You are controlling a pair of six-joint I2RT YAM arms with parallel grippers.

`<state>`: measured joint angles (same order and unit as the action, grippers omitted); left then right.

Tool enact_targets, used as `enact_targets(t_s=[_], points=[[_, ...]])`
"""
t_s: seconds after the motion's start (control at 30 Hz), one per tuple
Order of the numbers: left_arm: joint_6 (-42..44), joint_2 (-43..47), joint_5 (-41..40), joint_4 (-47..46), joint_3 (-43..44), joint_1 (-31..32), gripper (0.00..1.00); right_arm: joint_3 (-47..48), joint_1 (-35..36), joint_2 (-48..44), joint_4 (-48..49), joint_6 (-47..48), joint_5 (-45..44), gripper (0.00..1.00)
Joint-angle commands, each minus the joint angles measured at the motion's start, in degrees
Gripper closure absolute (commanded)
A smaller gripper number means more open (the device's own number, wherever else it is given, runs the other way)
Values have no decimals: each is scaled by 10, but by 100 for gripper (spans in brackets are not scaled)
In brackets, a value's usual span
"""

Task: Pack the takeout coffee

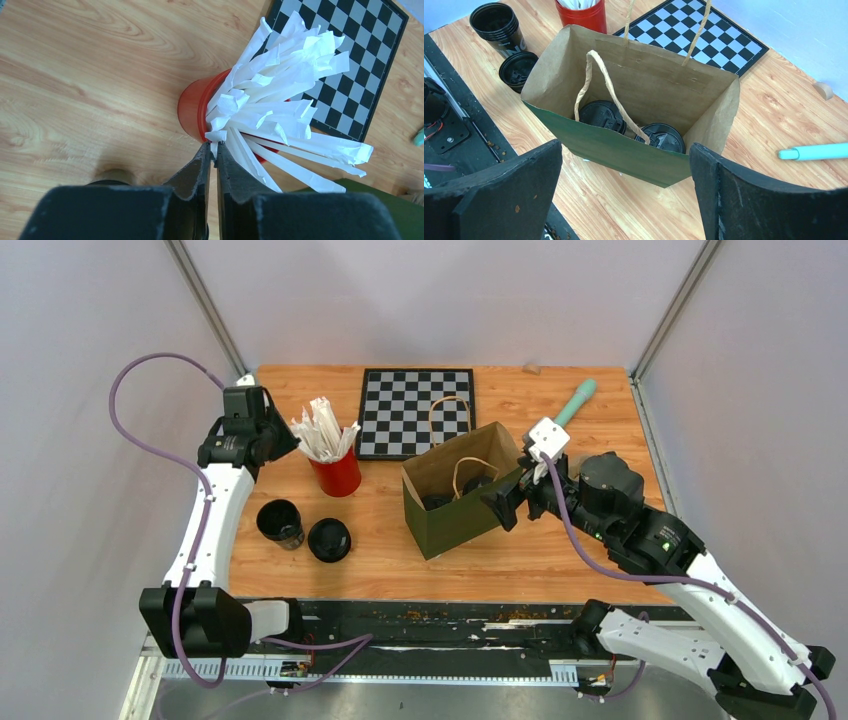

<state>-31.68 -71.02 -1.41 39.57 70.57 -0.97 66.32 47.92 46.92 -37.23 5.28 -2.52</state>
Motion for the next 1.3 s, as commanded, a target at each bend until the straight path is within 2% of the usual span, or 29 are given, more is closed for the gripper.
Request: enact_targets(t_s=[0.0, 0.1, 0.3, 0.6, 1.0, 1.27], points=[[13, 4, -5, -1, 30, -5, 88, 6, 0, -2, 20, 6, -10, 3], [8, 10, 0, 24, 41, -5, 94, 4, 0, 0, 20, 7, -12, 3], [19, 34, -8, 77, 67, -5, 99, 1, 0, 1, 22, 12, -18, 2], [25, 49, -1, 184, 165, -5, 100, 2, 0, 5, 28, 19, -21, 2], [38, 65, 0, 320, 337, -5, 100, 30, 0, 31, 39, 44, -18, 2], [27, 57, 27, 344, 403, -5, 100, 35, -1, 39, 44, 35, -21, 1]])
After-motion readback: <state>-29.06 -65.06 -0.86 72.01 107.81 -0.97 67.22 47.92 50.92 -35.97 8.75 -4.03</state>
